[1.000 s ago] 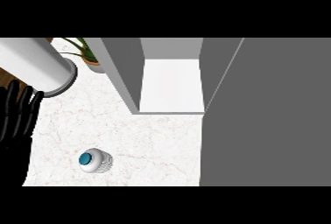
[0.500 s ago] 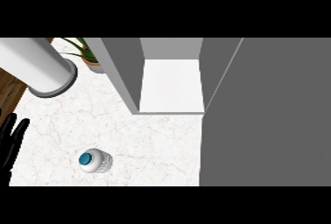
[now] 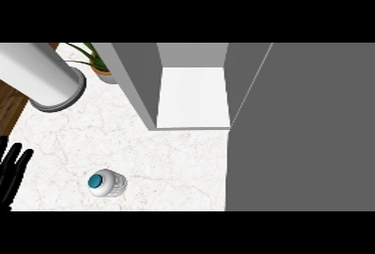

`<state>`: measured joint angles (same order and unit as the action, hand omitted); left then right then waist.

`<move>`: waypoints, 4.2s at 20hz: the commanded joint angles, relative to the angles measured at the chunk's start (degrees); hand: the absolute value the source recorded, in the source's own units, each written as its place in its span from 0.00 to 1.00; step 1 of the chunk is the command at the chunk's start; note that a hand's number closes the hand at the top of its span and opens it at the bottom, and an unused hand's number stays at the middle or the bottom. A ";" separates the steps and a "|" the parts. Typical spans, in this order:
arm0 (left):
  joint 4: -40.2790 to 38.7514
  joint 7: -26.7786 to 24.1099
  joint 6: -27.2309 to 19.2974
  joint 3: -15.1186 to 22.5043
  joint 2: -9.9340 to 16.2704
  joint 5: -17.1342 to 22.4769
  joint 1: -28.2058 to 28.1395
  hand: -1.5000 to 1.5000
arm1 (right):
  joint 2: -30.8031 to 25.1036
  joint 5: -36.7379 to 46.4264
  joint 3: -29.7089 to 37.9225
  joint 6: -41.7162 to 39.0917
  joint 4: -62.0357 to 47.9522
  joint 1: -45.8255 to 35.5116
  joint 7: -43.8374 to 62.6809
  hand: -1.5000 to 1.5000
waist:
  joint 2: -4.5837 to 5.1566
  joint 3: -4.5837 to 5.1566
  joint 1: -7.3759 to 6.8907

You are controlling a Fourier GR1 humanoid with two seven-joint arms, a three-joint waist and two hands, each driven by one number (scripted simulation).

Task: Pick up the bottled water, place it into the cabinet and close the cabinet

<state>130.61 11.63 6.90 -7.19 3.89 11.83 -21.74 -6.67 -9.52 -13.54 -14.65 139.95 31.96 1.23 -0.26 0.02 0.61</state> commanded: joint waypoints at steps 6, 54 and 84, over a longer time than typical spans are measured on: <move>-13.88 -8.99 5.44 -1.55 -0.92 -0.69 -3.00 0.00 | -1.30 2.31 -2.81 -1.29 10.43 11.03 -2.81 0.00 | -0.04 0.04 0.24; -100.52 -70.75 -3.89 -3.00 -0.43 -20.61 34.49 1.00 | -8.62 9.22 -9.36 0.20 11.57 28.76 -19.83 0.00 | 0.30 0.11 0.85; -76.75 -36.17 -29.93 32.51 -3.88 10.06 50.15 1.00 | -13.27 -0.51 -1.96 -1.39 8.35 28.97 -25.38 0.00 | 0.34 -0.02 1.22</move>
<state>53.80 -29.25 -18.64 21.98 0.48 17.67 23.07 -17.70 -2.39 -19.94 -14.43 142.83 60.42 -25.80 -0.12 0.01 1.52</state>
